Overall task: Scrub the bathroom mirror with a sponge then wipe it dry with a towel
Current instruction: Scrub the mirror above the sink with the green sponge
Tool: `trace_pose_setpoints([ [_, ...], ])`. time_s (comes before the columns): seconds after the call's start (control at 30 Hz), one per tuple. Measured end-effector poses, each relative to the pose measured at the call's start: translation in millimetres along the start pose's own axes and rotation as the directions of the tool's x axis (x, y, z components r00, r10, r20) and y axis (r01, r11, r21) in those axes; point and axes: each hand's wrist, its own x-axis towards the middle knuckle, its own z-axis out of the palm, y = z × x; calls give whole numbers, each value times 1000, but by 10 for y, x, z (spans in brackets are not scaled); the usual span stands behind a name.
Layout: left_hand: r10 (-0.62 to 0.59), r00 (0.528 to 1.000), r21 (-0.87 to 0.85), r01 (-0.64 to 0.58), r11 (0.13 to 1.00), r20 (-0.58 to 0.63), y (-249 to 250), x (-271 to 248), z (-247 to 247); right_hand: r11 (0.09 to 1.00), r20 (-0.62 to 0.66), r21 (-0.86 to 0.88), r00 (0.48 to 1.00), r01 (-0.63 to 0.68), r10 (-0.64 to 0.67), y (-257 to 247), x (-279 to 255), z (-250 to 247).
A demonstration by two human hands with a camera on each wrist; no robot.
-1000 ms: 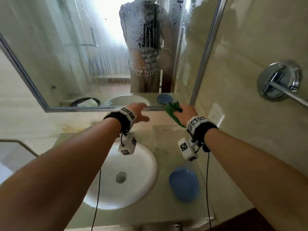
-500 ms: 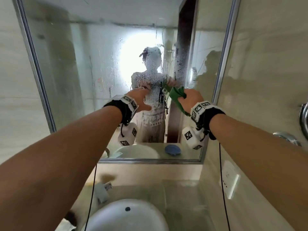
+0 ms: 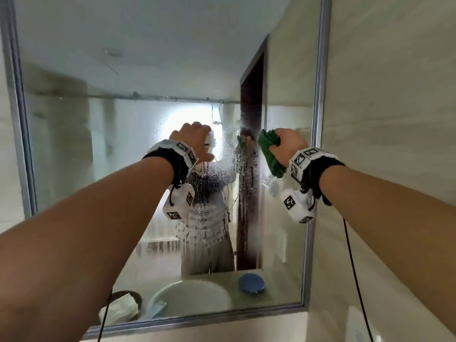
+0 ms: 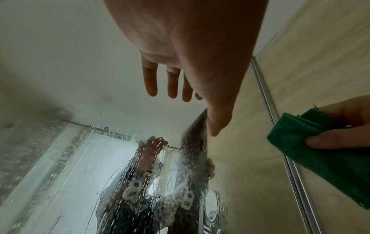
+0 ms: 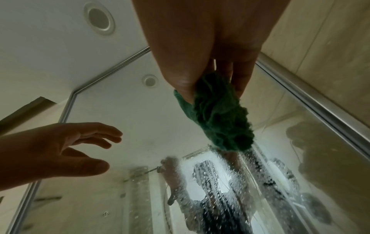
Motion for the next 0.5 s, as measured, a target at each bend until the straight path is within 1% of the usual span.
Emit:
trace_pose_setpoints([
  [0.2,-25,998,92,29,995,-53,50,334,-8,998,-20,-47,999,-30,29,189,241,-139],
  [0.33,-43,998,124,49,991,-49,139,476,161,998,-33,-58,999,-36,34,397,394,-77],
  [0.4,-60,997,129,67,989,-57,163,544,258,996,-36,-64,998,-60,58,511,479,-32],
  [0.5,-115,992,129,122,984,-60,173,688,405,993,-55,-61,994,-99,96,668,632,22],
])
